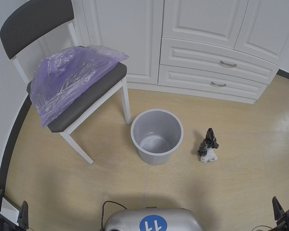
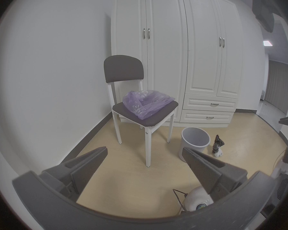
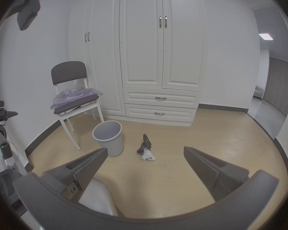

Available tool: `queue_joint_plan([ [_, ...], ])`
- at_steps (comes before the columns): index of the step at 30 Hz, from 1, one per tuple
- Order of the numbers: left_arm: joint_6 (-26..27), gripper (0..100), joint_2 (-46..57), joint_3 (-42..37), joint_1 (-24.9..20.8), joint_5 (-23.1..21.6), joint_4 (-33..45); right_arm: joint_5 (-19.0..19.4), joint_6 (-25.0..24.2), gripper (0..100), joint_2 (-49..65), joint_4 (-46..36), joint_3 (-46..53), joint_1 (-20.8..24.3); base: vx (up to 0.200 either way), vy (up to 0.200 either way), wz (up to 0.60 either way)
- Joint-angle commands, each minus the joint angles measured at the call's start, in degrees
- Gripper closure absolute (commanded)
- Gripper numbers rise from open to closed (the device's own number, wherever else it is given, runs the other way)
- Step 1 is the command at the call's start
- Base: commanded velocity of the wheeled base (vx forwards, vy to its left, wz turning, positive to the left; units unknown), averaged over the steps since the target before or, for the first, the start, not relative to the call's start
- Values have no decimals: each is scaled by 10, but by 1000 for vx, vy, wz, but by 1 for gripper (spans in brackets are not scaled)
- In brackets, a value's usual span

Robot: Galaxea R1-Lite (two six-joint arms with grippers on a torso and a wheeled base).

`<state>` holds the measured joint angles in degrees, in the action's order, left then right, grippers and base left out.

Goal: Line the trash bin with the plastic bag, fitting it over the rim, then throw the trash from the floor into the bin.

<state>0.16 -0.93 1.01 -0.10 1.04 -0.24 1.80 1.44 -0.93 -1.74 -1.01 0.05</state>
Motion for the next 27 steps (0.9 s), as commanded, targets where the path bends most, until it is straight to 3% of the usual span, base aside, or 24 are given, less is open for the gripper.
queue_joint_plan([
  [1,0,0,8,-10,0,0,0,0,-3,0,9,1,10,0,0,0,0],
  [10,-25,0,7,-10,0,5,-1,-1,-6,0,9,2,10,0,0,0,0],
  [27,-3,0,8,-10,1,1,0,-4,-6,0,9,2,10,0,0,0,0],
])
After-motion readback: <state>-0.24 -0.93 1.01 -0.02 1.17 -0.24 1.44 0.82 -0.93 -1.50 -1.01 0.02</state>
